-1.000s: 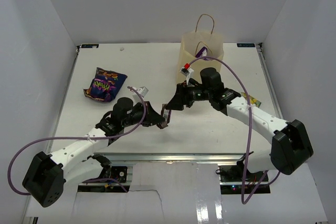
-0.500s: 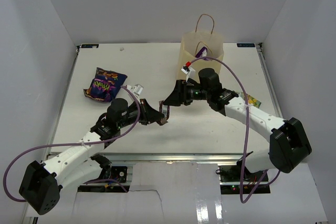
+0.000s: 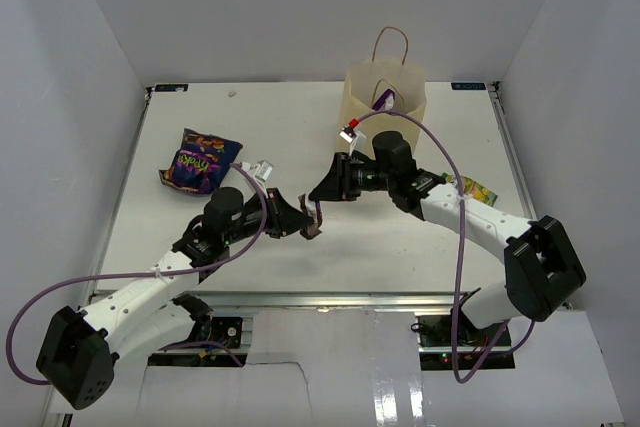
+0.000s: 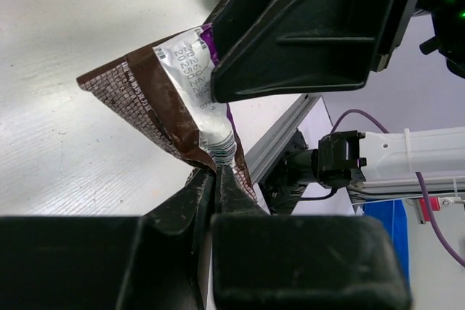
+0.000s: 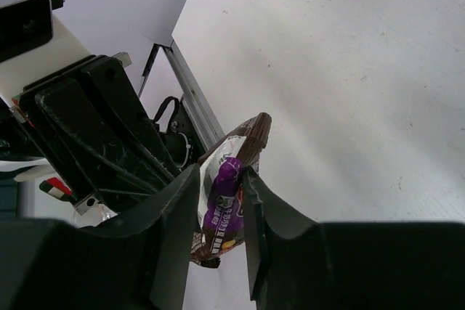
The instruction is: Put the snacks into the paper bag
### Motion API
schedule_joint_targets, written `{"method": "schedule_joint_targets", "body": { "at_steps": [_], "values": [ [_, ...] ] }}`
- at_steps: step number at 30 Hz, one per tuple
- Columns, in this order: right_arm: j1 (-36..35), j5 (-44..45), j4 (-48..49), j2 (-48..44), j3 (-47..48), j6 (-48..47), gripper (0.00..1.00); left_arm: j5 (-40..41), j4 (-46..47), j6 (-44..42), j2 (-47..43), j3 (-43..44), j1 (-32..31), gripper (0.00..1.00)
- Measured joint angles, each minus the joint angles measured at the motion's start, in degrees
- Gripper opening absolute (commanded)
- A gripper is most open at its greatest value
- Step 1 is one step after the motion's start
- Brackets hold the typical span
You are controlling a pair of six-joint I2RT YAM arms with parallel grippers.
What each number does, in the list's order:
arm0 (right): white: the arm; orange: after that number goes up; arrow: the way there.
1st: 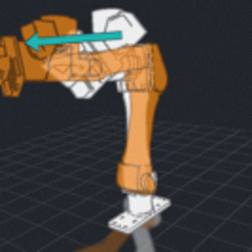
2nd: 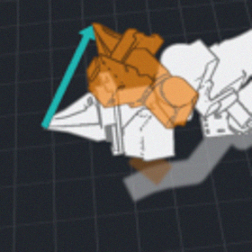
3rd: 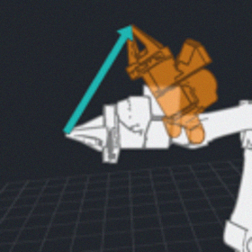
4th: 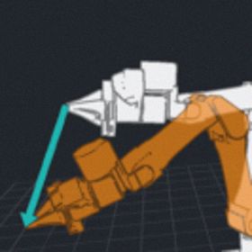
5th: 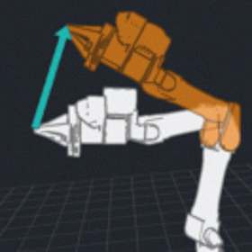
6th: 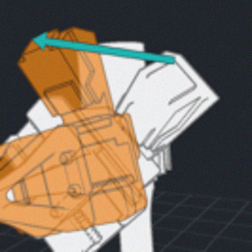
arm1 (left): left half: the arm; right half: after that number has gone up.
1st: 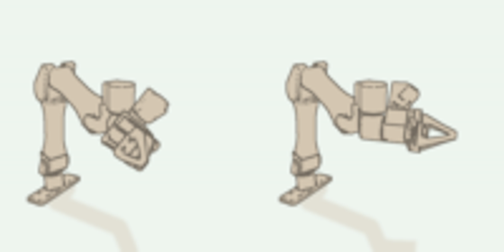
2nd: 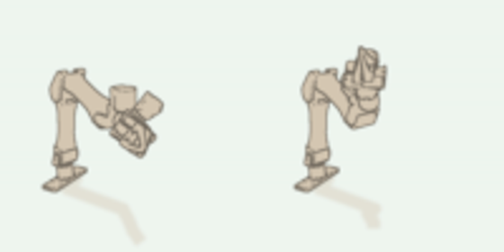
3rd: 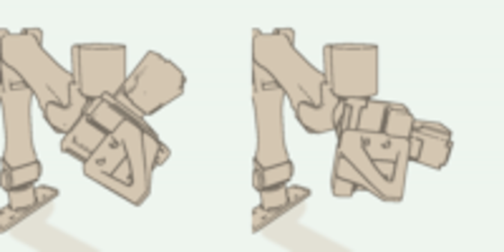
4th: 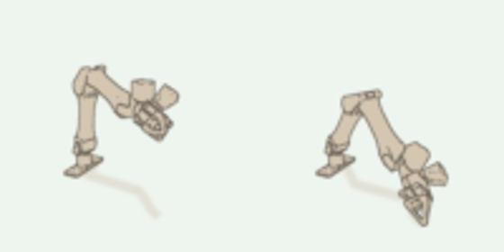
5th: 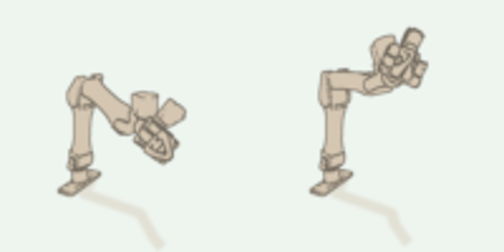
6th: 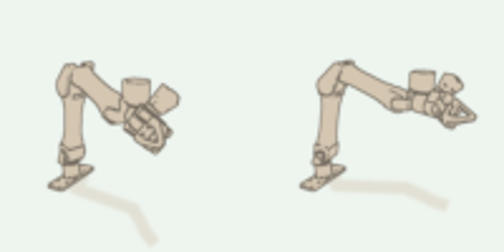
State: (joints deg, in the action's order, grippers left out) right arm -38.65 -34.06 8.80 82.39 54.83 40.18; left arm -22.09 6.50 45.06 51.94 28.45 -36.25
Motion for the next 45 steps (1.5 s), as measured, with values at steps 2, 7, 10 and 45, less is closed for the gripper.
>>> {"method": "schedule_joint_targets", "body": {
  "at_steps": [2, 7, 10, 45],
  "values": [
    [0.0, -0.3, 0.3, 0.3, 0.0, 0.0, 0.26, -0.3, 0.2, 0.0, 0.0, 0.0, 0.0, 0.18],
    [-0.1, -0.7, 0.6, 0.8, 0.2, -0.4, 0.08, -1.0, 1.0, 0.3, -0.3, 0.0, 0.0, 0.29],
    [0.0, -1.3, 0.6, 0.9, 0.9, -1.4, 0.08, -1.2, 1.3, 0.5, -1.5, 0.0, 0.0, 0.41],
    [28.3, -3.5, -4.6, 13.9, 48.1, -37.9, 0.13, 17.8, -24.5, -2.4, -22.9, 1.7, 0.0, 0.76]
  ]
}}
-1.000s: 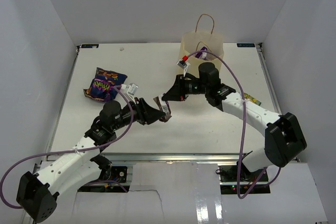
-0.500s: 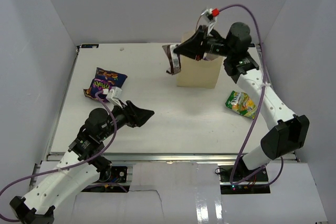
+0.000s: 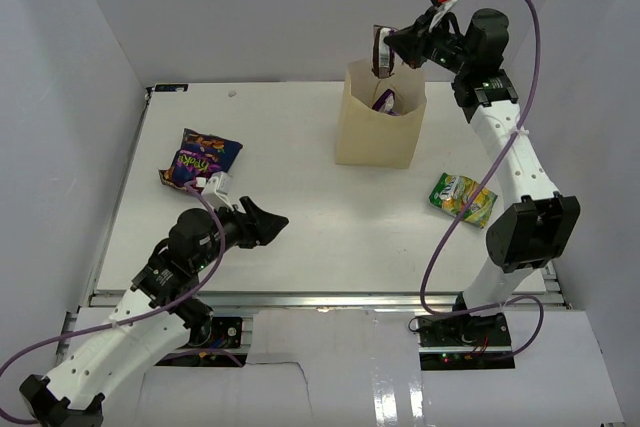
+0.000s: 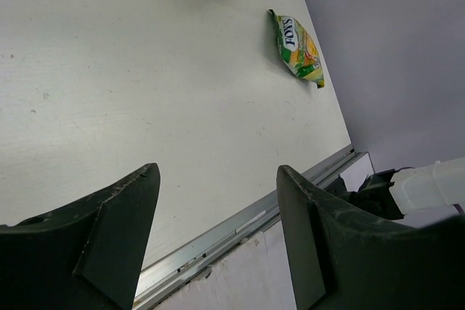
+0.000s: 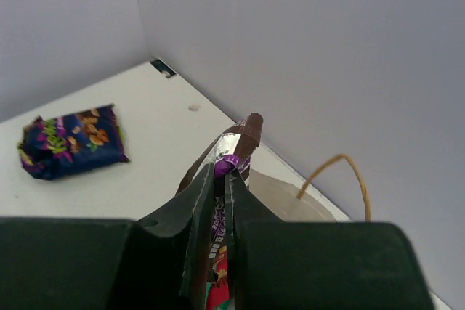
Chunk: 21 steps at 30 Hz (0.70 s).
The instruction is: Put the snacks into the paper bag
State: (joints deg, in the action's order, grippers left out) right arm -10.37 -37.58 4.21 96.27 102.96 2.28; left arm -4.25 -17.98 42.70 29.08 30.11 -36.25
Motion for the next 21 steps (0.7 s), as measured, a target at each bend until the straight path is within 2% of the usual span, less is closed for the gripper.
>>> {"method": "schedule_joint_targets", "body": {
  "at_steps": [1, 2, 7, 9, 10, 11, 13, 14, 17, 18, 19, 21],
  "values": [
    [0.0, 0.8, -0.9, 1.1, 0.0, -1.7, 0.16, 0.1, 0.0, 0.1, 0.3, 0.0, 0.0, 0.76],
    [0.2, 1.6, -1.8, 2.0, -0.1, -3.2, 0.26, 0.2, 0.0, 0.2, 0.7, 0.0, 0.0, 0.76],
    [1.0, 3.6, -5.4, 3.8, -1.9, -8.0, 0.48, 0.5, -0.1, 0.7, 1.0, -0.3, 0.0, 0.78],
    [1.9, 3.5, -6.0, 3.6, -2.0, -9.1, 0.57, 0.7, -0.3, 0.9, 0.8, -0.5, 0.0, 0.85],
    [2.5, 3.4, -6.6, 3.4, -2.1, -9.7, 0.58, 1.0, -0.5, 1.1, 0.8, -0.5, 0.0, 0.89],
    [3.3, 3.1, -7.3, 2.9, -2.4, -10.3, 0.67, 1.3, -0.8, 1.4, 0.6, -0.5, 0.0, 0.92],
    [5.1, 2.9, -9.8, 1.2, -3.6, -11.5, 0.74, 2.4, -1.7, 2.0, 0.4, -0.5, 0.0, 0.98],
    [6.3, 2.8, -11.6, -0.1, -4.5, -12.4, 0.82, 2.9, -1.9, 2.4, 0.2, -0.7, 0.0, 0.98],
    [9.4, 3.2, -17.9, -5.4, -9.2, -17.3, 0.98, 4.6, -2.4, 3.8, -0.5, -1.9, 0.0, 0.98],
    [10.4, 3.8, -19.8, -7.5, -11.6, -18.8, 0.99, 5.0, -2.4, 4.2, -0.6, -2.4, 0.0, 0.98],
    [11.3, 4.9, -21.6, -10.1, -15.3, -21.3, 0.93, 5.6, -2.8, 4.7, -0.6, -2.9, 0.0, 0.98],
    [12.6, 7.4, -24.5, -14.8, -22.3, -25.7, 0.9, 6.4, -3.3, 5.6, -0.5, -3.6, 0.0, 0.98]
  ]
}}
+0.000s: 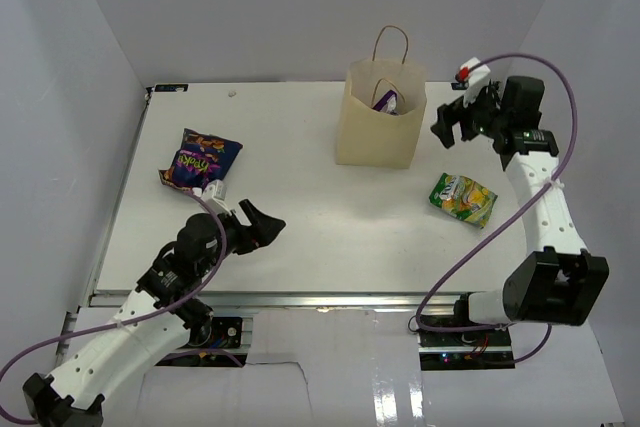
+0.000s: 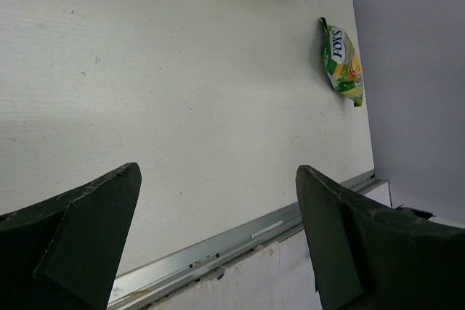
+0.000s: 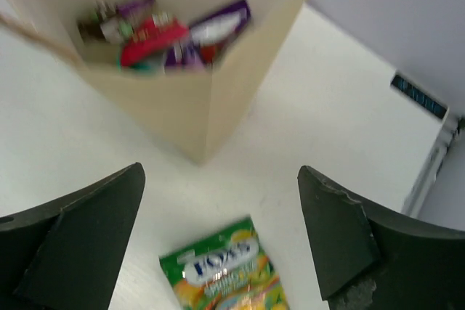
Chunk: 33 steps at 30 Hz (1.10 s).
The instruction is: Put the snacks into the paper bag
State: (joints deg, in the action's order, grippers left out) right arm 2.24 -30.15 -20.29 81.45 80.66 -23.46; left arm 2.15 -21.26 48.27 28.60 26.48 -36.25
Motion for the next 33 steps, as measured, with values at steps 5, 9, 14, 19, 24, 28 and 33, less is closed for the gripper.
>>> {"method": "schedule_joint_targets", "body": {
  "at_steps": [5, 9, 14, 19, 24, 28, 33],
  "values": [
    [2.3, 8.7, -5.9, -9.3, -19.6, -11.8, 0.9, 1.1, -0.1, 1.7, 2.4, -0.7, 0.0, 0.98],
    [3.0, 15.3, -8.7, -11.1, -28.3, -18.2, 0.9, 1.2, 0.7, 2.4, 5.6, -0.7, 0.0, 0.98],
    [3.1, 20.2, -8.7, -11.0, -31.5, -20.7, 0.92, 0.5, 2.0, 3.1, 8.9, -0.7, 0.0, 0.98],
    [3.0, 22.7, -7.1, -8.9, -31.9, -20.2, 0.94, -0.5, 3.0, 4.2, 9.8, -0.7, 0.0, 0.98],
    [3.0, 25.3, -3.6, -5.7, -35.3, -19.1, 0.96, -1.6, 4.7, 5.4, 9.9, -1.9, 0.0, 0.98],
    [2.5, 26.4, -1.7, -4.3, -37.2, -18.9, 0.97, -3.2, 5.5, 6.1, 11.1, -2.4, 0.0, 0.98],
    [1.7, 27.8, 2.4, -3.1, -37.7, -19.0, 0.99, -4.5, 6.4, 6.5, 12.7, -2.4, 0.0, 0.98]
  ]
}}
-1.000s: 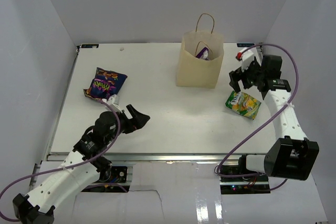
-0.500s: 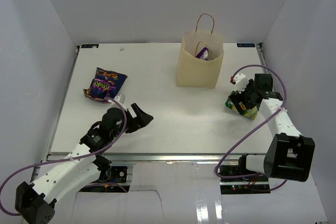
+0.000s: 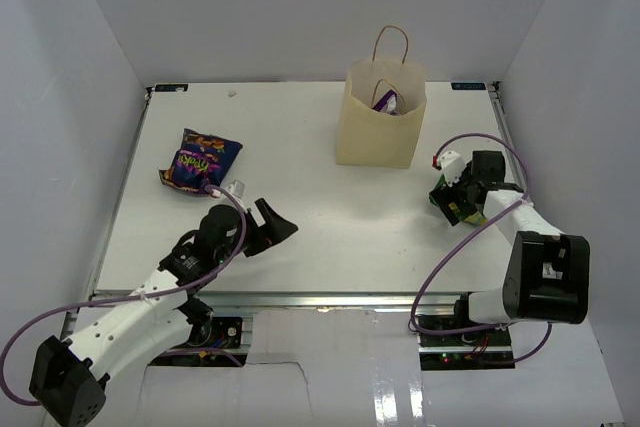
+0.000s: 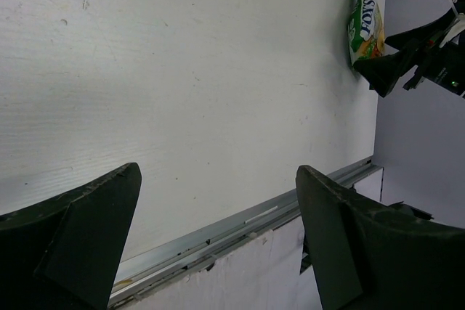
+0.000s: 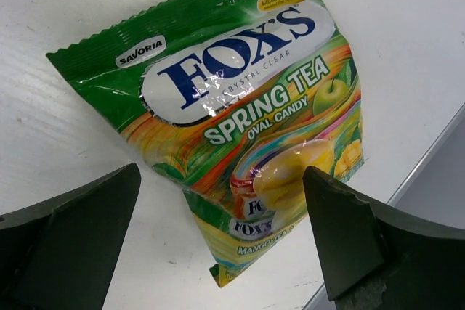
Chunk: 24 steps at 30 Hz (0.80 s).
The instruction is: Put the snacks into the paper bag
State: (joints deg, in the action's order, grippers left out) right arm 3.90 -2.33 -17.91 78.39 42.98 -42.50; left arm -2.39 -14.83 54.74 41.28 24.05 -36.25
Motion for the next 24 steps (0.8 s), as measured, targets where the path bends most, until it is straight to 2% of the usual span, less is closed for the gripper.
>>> {"method": "schedule_joint_targets", "body": {
  "at_steps": [4, 10, 11, 12, 16, 18, 19, 20, 22, 24],
  "values": [
    [-0.7, 1.5, 3.8, 1.5, -2.0, -0.6, 1.0, -0.8, 1.2, 0.5, 0.9, 0.0, 0.0, 0.98],
    [-1.0, 3.3, 8.3, 2.8, -3.7, -2.0, 0.81, -2.4, 5.6, 4.3, 4.3, 0.0, 0.0, 0.98],
    [-1.0, 3.5, 8.9, 2.8, -3.9, -2.1, 0.72, -2.8, 6.4, 5.0, 5.2, 0.0, 0.0, 0.98],
    [-1.0, 3.6, 9.5, 2.9, -4.2, -2.4, 0.7, -3.2, 7.5, 5.9, 6.4, 0.0, 0.0, 0.98],
    [-1.0, 3.4, 11.5, 2.8, -4.9, -3.0, 0.48, -5.9, 11.3, 9.3, 12.6, 0.4, 0.0, 0.98],
    [-1.0, 2.8, 12.2, 2.1, -5.5, -3.2, 0.41, -7.4, 12.7, 10.3, 15.8, 1.2, 0.0, 0.98],
    [-1.0, 2.5, 12.3, 1.6, -5.7, -3.1, 0.32, -8.1, 13.4, 10.8, 17.2, 1.7, 0.0, 0.98],
    [-0.9, 2.1, 12.3, 0.8, -5.9, -3.2, 0.26, -8.9, 14.1, 11.1, 18.7, 2.4, 0.0, 0.98],
    [-0.9, 1.0, 12.2, -0.9, -6.1, -3.1, 0.18, -10.1, 15.5, 11.7, 21.0, 3.7, 0.0, 0.98],
    [-0.9, -1.3, 11.1, -2.8, -6.1, -3.1, 0.14, -11.2, 17.0, 12.3, 22.9, 4.7, 0.0, 0.98]
  ]
}}
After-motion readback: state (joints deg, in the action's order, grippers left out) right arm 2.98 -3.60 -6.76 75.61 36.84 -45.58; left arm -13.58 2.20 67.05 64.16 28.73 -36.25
